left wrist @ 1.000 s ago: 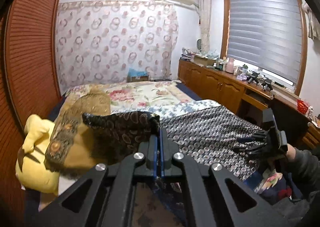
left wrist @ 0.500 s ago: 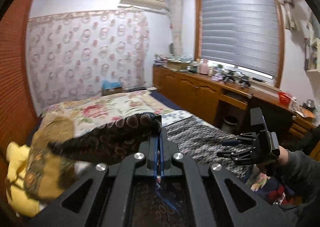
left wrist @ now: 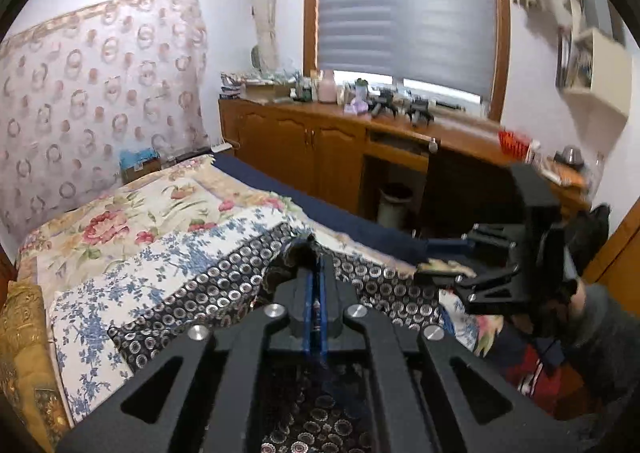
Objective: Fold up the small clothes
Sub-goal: 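Lay the held edge flat with the left gripper and open it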
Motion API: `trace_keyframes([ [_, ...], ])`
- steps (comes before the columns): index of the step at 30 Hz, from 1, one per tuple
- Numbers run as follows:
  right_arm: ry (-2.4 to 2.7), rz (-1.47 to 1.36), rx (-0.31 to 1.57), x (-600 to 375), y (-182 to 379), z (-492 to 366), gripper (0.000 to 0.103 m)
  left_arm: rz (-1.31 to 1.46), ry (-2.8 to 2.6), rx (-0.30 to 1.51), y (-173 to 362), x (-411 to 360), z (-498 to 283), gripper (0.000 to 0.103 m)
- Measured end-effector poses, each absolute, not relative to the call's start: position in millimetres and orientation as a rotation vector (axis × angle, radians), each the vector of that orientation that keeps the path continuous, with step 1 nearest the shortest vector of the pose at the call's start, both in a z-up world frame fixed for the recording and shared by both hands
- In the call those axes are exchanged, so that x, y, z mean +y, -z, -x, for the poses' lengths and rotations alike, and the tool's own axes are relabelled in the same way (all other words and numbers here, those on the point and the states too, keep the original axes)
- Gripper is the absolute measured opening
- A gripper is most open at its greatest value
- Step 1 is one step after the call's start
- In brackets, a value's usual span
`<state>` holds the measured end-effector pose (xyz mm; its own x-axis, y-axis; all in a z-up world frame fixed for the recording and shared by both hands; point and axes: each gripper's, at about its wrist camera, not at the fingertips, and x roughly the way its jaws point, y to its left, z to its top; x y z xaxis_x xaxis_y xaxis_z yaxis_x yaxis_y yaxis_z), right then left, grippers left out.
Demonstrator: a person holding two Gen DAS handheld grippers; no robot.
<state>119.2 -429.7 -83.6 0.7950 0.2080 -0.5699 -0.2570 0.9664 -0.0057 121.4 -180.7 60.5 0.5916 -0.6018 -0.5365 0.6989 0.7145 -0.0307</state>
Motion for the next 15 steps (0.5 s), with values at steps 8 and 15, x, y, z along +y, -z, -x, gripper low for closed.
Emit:
trace_keyframes([
  [8, -0.313, 0.008, 0.602, -431.0, 87.6, -123.6, 0.050, -0.204, 0.686, 0.622, -35.0, -174.5, -120.4, 0.007],
  [15, -0.341, 0.115, 0.652, -405.1, 102.6, -137.7, 0.050, -0.161, 0.616, 0.672, -2.7, -126.2, -117.3, 0.009],
])
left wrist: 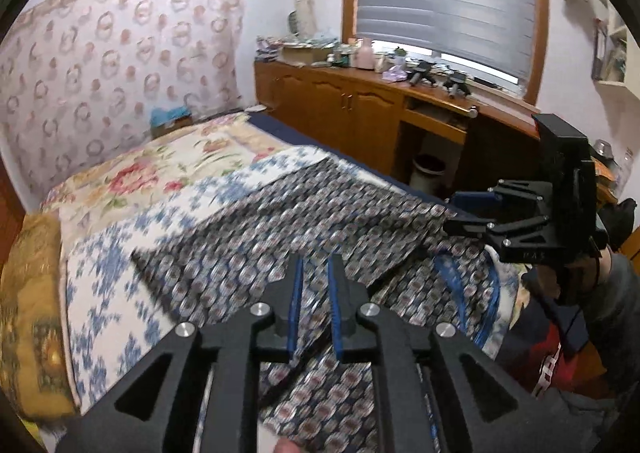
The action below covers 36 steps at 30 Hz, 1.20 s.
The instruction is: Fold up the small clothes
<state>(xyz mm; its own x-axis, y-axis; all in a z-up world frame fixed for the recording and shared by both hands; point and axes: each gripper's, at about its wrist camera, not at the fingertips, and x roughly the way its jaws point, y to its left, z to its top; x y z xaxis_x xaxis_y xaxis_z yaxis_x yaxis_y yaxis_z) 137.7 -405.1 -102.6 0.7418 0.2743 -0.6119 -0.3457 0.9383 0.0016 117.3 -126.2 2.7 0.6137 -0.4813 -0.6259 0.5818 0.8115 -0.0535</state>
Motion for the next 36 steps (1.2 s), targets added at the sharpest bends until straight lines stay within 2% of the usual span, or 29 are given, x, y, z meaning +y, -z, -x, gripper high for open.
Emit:
trace_keyframes([
  [13, -0.342, 0.213, 0.814, -393.7, 155.9, -178.2, 0.050, -0.065, 0.520, 0.792, 61.4, -56.2, -101.2, 0.010],
  [24, -0.360, 0.277, 0.824, -378.0, 157.6, -191.2, 0.049, 0.002, 0.445, 0.803, 72.2, -29.9, -100.5, 0.010],
  [27, -0.380, 0.288, 0.823, -374.5, 157.8, -191.0, 0.040, 0.003, 0.430, 0.800, 73.1, -27.1, -100.0, 0.010],
  [29, -0.395, 0.290, 0.818, -371.9, 157.0, -189.0, 0.021, -0.004, 0.416, 0.801, 75.3, -26.4, -100.2, 0.010],
  [32, -0.392, 0.287, 0.790, -371.6, 152.5, -182.5, 0.008, -0.031, 0.383, 0.822, 81.9, -26.5, -104.1, 0.010],
  [36, -0.381, 0.254, 0.731, -378.4, 139.2, -168.3, 0.004, -0.037, 0.370, 0.863, 92.9, -24.0, -112.0, 0.010],
])
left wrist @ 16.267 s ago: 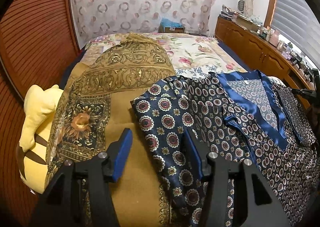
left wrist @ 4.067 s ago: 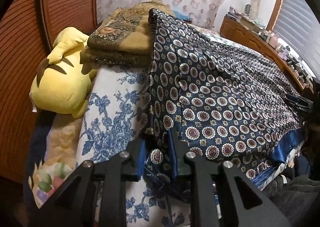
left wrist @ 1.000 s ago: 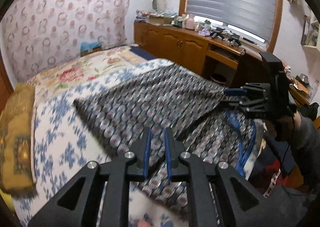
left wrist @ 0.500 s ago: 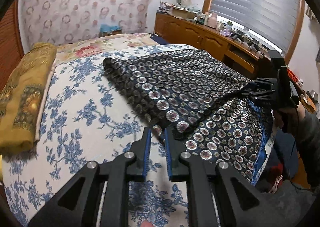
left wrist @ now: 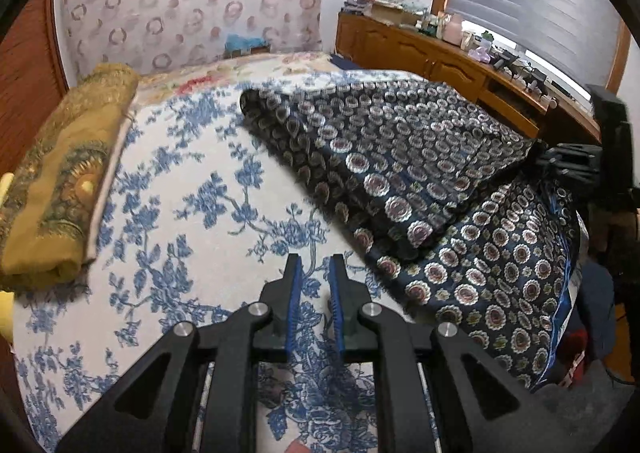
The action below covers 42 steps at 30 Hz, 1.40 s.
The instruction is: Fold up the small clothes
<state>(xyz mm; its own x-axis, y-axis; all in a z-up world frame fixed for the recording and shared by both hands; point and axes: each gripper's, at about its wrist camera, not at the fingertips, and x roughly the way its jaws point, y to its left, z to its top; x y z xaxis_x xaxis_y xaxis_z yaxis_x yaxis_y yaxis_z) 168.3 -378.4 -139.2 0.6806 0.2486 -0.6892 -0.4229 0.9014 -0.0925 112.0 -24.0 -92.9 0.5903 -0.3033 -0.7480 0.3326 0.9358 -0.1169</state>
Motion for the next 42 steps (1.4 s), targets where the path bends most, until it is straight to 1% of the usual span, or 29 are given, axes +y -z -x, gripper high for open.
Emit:
trace_keyframes([
  [5, -0.344, 0.222, 0.678, -392.9, 125.6, -151.8, 0.002, -0.040, 0.347, 0.902, 103.6, -23.4, -121.4, 0.011],
  [11, -0.315, 0.206, 0.661, -408.8, 123.5, -142.8, 0.000, -0.039, 0.346, 0.889, 105.4, -23.5, -124.5, 0.011],
  [18, -0.337, 0.205, 0.660, -413.4, 125.1, -139.3, 0.001, -0.057, 0.381, 0.891, 105.8, -29.9, -125.4, 0.017],
  [19, -0.354, 0.207, 0.666, -411.4, 125.7, -139.8, 0.008, -0.055, 0.386, 0.892, 106.0, -30.3, -125.6, 0.018],
  [20, -0.369, 0.213, 0.672, -410.0, 126.8, -140.0, 0.020, -0.053, 0.389, 0.893, 106.0, -30.7, -125.8, 0.018],
  [25, -0.369, 0.267, 0.699, -398.4, 134.7, -146.8, 0.035, -0.061, 0.403, 0.893, 105.5, -34.9, -125.2, 0.019],
  [33, -0.423, 0.300, 0.781, -382.0, 148.4, -176.3, 0.036, -0.057, 0.417, 0.892, 105.4, -35.2, -124.7, 0.020],
  [35, -0.429, 0.320, 0.795, -375.7, 151.0, -182.1, 0.035, -0.062, 0.415, 0.891, 105.3, -35.4, -124.8, 0.020],
  [36, -0.431, 0.329, 0.801, -373.2, 152.3, -184.4, 0.029, -0.064, 0.414, 0.891, 105.2, -35.6, -124.8, 0.020],
  [37, -0.439, 0.333, 0.807, -371.0, 153.8, -186.2, 0.020, -0.062, 0.416, 0.891, 105.0, -34.6, -125.2, 0.020],
  [38, -0.444, 0.340, 0.810, -368.9, 155.1, -186.9, 0.014, -0.058, 0.417, 0.892, 105.3, -34.6, -125.2, 0.020],
  [40, -0.441, 0.355, 0.797, -365.9, 155.3, -185.1, 0.006, -0.044, 0.423, 0.893, 105.1, -32.6, -125.7, 0.021],
  [42, -0.448, 0.338, 0.779, -369.1, 151.2, -180.6, 0.003, -0.040, 0.423, 0.892, 105.4, -33.3, -124.7, 0.021],
])
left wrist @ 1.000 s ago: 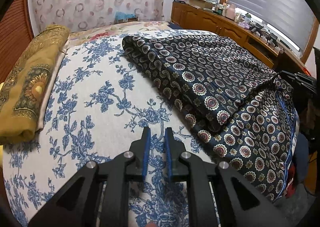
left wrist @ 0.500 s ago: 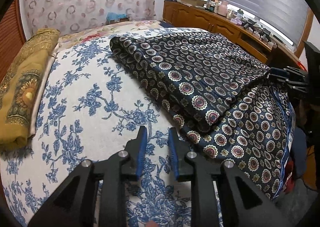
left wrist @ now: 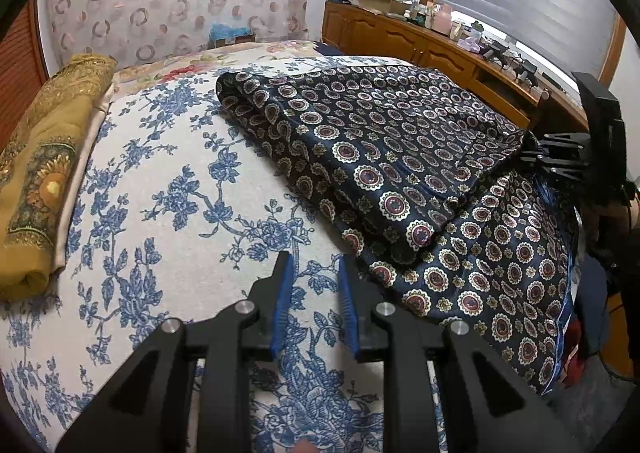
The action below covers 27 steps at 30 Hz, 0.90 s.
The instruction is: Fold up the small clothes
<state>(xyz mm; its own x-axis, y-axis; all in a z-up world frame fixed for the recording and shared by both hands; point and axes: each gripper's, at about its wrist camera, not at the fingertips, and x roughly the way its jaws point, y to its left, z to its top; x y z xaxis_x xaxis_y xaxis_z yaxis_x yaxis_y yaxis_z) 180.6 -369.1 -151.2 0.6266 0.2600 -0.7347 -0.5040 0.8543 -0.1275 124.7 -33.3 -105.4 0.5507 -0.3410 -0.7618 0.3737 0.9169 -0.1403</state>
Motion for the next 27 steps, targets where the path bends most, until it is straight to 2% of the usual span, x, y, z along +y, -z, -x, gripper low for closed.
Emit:
trace_keyframes([
  [8, -0.350, 0.267, 0.680, -397.8, 125.4, -153.7, 0.000, -0.053, 0.416, 0.890, 105.9, -35.0, -123.7, 0.021],
  [22, -0.246, 0.242, 0.734, -431.4, 134.1, -125.5, 0.000, -0.080, 0.414, 0.886, 106.4, -39.4, -122.7, 0.023],
  [27, -0.232, 0.248, 0.715, -434.8, 122.8, -117.1, 0.016, -0.079, 0.415, 0.886, 106.3, -39.6, -122.4, 0.023],
])
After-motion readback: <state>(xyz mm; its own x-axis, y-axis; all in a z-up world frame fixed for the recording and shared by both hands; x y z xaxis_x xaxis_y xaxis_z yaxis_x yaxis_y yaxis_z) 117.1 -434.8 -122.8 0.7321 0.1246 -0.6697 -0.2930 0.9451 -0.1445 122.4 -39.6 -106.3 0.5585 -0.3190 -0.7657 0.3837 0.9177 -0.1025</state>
